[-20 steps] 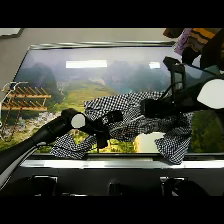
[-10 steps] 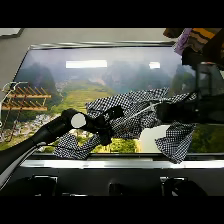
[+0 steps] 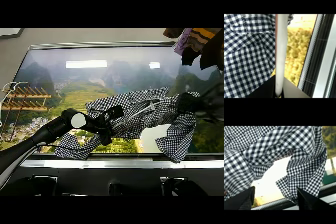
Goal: Fold the clothes and pants, and hang the long-sleeved shirts on hangers.
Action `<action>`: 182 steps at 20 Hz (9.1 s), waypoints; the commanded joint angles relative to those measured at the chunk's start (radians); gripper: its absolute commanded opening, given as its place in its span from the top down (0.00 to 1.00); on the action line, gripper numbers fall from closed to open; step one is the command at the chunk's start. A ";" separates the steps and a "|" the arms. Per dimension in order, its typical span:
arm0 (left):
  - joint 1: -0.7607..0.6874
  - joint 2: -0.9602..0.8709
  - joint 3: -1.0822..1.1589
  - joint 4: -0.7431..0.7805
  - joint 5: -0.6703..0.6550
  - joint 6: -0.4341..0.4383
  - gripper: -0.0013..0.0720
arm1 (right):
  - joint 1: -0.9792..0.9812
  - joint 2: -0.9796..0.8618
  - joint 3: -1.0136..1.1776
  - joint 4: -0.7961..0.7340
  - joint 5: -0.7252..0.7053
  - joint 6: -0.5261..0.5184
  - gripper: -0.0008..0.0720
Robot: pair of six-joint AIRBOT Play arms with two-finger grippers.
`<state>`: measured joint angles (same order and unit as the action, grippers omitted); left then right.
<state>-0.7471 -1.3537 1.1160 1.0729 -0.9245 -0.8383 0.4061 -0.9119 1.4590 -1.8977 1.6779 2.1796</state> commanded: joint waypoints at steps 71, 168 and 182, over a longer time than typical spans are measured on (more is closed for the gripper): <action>0.046 0.008 0.001 0.027 -0.060 -0.216 0.24 | -0.408 -0.367 0.176 0.768 0.171 -1.876 0.94; 0.255 -0.198 0.206 -0.698 0.444 -0.441 0.94 | -0.407 -0.295 0.174 0.524 0.049 -1.577 0.94; 0.253 -0.196 0.272 -0.528 0.403 -0.577 0.94 | -0.407 -0.329 0.172 0.462 0.015 -1.524 0.94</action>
<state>-0.4934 -1.5509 1.3579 0.5251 -0.5354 -1.4090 -0.0013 -1.2343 1.6325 -1.4502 1.6886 0.6529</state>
